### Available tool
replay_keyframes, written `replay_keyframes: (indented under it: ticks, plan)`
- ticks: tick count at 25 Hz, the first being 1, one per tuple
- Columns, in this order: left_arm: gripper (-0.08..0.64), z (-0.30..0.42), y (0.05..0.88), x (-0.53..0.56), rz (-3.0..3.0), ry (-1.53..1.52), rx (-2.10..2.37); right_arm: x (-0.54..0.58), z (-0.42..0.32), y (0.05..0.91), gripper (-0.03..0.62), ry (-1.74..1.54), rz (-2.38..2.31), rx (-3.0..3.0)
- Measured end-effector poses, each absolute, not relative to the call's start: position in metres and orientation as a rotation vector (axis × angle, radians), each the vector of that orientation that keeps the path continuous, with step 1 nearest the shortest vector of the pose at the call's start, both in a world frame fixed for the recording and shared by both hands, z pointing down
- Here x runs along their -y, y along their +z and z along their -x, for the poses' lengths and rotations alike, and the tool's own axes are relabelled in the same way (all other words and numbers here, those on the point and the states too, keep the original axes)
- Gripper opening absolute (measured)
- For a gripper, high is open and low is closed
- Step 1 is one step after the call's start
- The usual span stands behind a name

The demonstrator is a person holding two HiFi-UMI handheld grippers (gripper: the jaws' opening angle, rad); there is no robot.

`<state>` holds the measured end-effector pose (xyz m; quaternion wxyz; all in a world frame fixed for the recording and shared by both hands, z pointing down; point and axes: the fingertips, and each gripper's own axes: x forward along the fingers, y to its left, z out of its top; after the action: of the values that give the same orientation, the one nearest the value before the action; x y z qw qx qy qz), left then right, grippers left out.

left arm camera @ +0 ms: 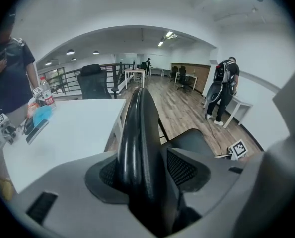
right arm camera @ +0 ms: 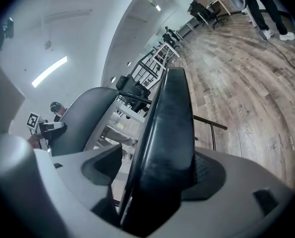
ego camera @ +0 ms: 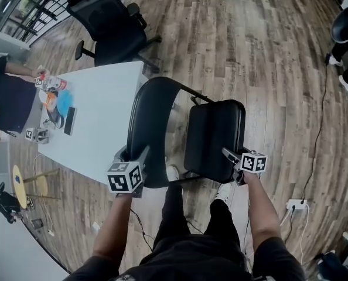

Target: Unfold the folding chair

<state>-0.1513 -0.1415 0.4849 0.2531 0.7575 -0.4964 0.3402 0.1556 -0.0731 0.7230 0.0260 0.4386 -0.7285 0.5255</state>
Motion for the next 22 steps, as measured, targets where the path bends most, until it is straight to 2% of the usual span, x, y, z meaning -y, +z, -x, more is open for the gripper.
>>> replay_keyframes:
  ticks: [11, 16, 22]
  plan:
    - [0.227, 0.116, 0.549, 0.129, -1.982, 1.042, 1.337, 0.044, -0.258, 0.821, 0.345, 1.782, -1.277, 2.204]
    - [0.229, 0.105, 0.592, 0.126, -1.965, 1.048, 1.289, 0.028, -0.302, 0.892, 0.347, 1.779, -1.274, 2.124]
    - [0.230, 0.086, 0.630, 0.119, -1.949, 1.042, 1.247, 0.015, -0.330, 0.936, 0.351, 1.967, -1.178, 2.125]
